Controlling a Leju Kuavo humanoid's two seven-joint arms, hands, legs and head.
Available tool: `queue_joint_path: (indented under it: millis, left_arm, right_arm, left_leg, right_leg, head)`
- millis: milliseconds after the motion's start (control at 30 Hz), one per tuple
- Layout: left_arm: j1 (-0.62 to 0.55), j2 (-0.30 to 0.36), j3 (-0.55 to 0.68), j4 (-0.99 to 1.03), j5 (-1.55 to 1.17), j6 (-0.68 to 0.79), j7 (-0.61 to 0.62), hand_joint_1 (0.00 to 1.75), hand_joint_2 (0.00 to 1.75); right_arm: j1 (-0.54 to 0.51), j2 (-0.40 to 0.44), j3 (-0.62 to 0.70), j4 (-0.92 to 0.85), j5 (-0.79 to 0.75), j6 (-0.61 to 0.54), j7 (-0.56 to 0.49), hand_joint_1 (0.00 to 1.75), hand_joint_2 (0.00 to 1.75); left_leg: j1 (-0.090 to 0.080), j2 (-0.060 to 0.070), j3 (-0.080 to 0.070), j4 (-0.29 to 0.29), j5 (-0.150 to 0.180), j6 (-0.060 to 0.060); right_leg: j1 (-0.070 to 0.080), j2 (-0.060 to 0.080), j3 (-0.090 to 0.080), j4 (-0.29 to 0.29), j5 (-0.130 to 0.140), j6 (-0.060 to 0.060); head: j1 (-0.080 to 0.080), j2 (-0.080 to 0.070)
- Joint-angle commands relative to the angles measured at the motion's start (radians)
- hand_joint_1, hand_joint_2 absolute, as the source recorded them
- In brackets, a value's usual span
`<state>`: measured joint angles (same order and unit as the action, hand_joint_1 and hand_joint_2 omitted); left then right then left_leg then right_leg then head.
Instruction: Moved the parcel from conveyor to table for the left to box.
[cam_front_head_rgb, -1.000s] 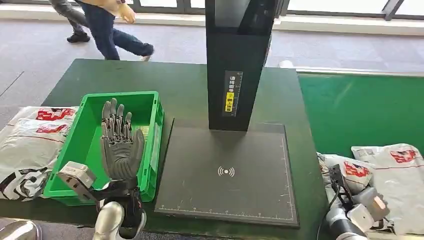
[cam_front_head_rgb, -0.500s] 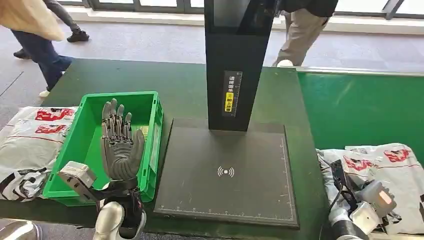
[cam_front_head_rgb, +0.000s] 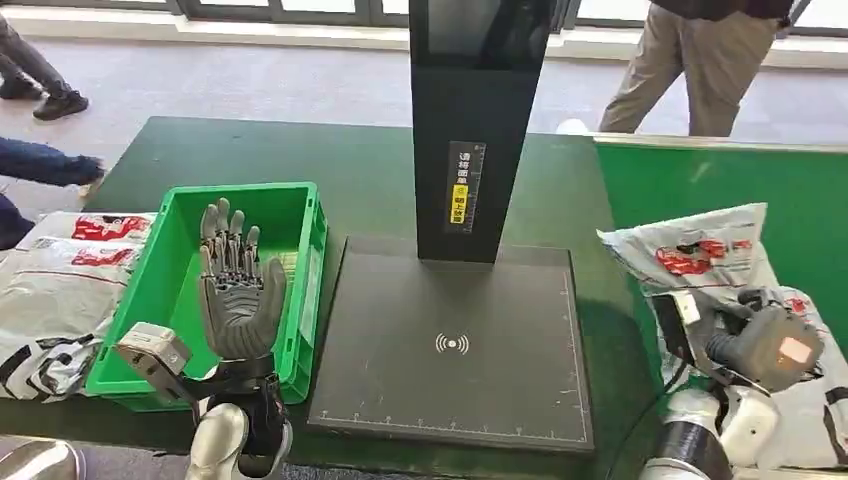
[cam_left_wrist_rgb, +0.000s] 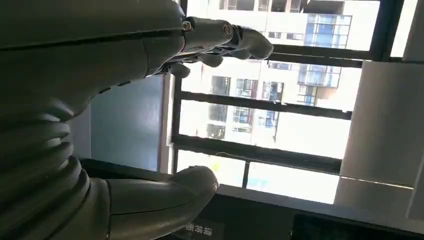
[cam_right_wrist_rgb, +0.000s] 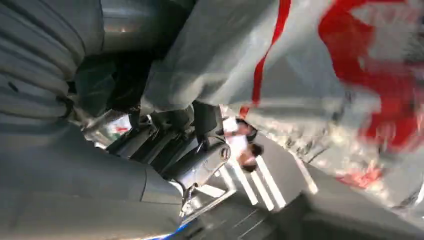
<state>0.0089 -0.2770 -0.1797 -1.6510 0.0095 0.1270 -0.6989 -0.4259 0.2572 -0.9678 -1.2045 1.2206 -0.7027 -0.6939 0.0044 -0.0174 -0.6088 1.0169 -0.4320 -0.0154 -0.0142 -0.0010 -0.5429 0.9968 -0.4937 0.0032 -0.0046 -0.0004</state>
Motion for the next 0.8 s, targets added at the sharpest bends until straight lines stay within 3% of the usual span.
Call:
queue_joint_path:
  millis: [33, 233, 333, 367, 467, 533, 567, 733, 800]
  left_arm:
    - [0.023, -0.072, 0.026, 0.038, 0.0, 0.013, 0.001, 0.0, 1.75]
    - [0.023, -0.072, 0.02, 0.039, -0.001, 0.015, 0.001, 0.0, 1.75]
    - [0.027, -0.072, 0.017, 0.036, -0.004, 0.022, 0.001, 0.0, 1.75]
    - [0.03, -0.072, 0.019, 0.031, -0.007, 0.015, 0.001, 0.0, 1.75]
    - [0.031, -0.072, 0.025, 0.032, -0.009, 0.0, 0.001, 0.0, 1.75]
    - [0.031, -0.072, 0.022, 0.034, -0.009, -0.006, 0.001, 0.0, 1.75]
    - [0.029, -0.072, 0.023, 0.037, -0.011, -0.01, 0.001, 0.0, 1.75]
    - [0.022, -0.072, 0.023, 0.046, -0.009, -0.015, 0.001, 0.0, 1.75]
    - [0.021, -0.072, 0.023, 0.047, -0.008, -0.015, 0.001, 0.0, 1.75]
  right_arm:
    - [0.074, 0.092, 0.179, -0.29, -0.142, 0.005, -0.004, 1.75, 1.75]
    - [0.097, 0.092, 0.221, -0.321, -0.169, 0.005, -0.004, 1.75, 1.75]
    - [0.14, 0.092, 0.314, -0.341, -0.219, 0.005, -0.004, 1.75, 1.75]
    - [0.222, 0.092, 0.56, -0.31, -0.363, 0.005, -0.004, 1.75, 1.75]
    - [0.286, 0.081, 0.777, -0.254, -0.461, 0.005, -0.004, 1.75, 1.75]
    - [0.321, 0.025, 0.895, -0.215, -0.548, 0.014, -0.004, 1.75, 1.75]
    - [0.329, -0.008, 0.962, -0.178, -0.59, 0.021, -0.004, 1.75, 1.75]
    - [0.336, -0.039, 1.043, -0.126, -0.62, 0.061, -0.004, 1.75, 1.75]
    - [0.336, -0.047, 1.052, -0.117, -0.628, 0.071, -0.004, 1.75, 1.75]
  left_leg:
    - [-0.001, 0.004, 0.002, -0.001, -0.002, 0.001]
    - [-0.001, 0.003, 0.001, -0.001, -0.002, 0.0]
    - [-0.002, 0.004, 0.005, -0.003, -0.002, 0.0]
    - [-0.001, 0.004, 0.003, -0.002, -0.002, 0.0]
    - [-0.001, 0.01, 0.005, -0.002, -0.003, 0.0]
    - [-0.001, 0.013, 0.006, -0.003, -0.004, 0.0]
    - [-0.001, 0.009, 0.003, -0.002, -0.003, -0.001]
    - [0.001, 0.009, 0.011, -0.007, -0.003, -0.001]
    - [0.0, 0.01, 0.005, -0.003, -0.003, -0.001]
  right_leg:
    - [-0.001, 0.003, 0.001, -0.001, -0.001, 0.0]
    - [-0.001, 0.001, 0.001, -0.001, -0.001, 0.0]
    - [-0.001, 0.003, 0.003, -0.004, -0.001, 0.0]
    - [-0.001, 0.003, 0.002, -0.003, -0.001, 0.0]
    - [-0.001, 0.009, 0.002, -0.003, 0.0, 0.0]
    - [0.0, 0.012, 0.004, -0.003, 0.0, 0.0]
    - [-0.001, 0.008, 0.0, -0.001, 0.0, 0.0]
    - [0.001, 0.006, 0.008, -0.008, -0.001, -0.001]
    - [0.0, 0.009, 0.001, -0.002, -0.001, 0.0]
  head:
    - [0.0, 0.0]
    - [0.0, 0.0]
    - [0.0, 0.0]
    - [0.0, 0.0]
    - [0.0, 0.0]
    - [0.0, 0.0]
    - [0.0, 0.0]
    - [0.0, 0.0]
    - [0.0, 0.0]
